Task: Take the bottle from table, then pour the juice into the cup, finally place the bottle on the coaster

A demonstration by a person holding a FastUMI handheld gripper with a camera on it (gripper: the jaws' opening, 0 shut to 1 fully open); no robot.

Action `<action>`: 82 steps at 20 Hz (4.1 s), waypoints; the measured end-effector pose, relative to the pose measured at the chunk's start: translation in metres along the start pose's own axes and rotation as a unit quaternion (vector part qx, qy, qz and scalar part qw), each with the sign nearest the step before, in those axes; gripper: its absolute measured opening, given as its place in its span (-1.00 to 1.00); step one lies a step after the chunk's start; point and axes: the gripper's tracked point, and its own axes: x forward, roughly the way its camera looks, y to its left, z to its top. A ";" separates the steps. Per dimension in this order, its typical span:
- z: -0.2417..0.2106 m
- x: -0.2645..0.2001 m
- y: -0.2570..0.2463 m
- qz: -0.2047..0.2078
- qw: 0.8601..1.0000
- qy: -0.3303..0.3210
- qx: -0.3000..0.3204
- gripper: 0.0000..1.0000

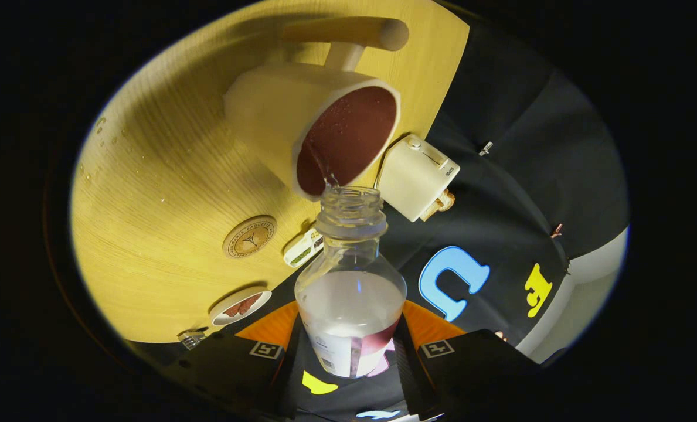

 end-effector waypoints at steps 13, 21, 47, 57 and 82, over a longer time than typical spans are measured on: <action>-0.008 0.003 -0.038 -0.049 0.998 -0.011 -0.033 0.40; -0.013 0.005 -0.060 -0.077 0.994 -0.020 -0.069 0.39; -0.008 0.015 -0.062 -0.107 0.991 -0.079 -0.026 0.39; -0.081 -0.009 -0.065 -0.134 0.961 -0.057 0.234 0.40; -0.111 0.077 0.059 -0.031 0.428 0.039 0.902 0.40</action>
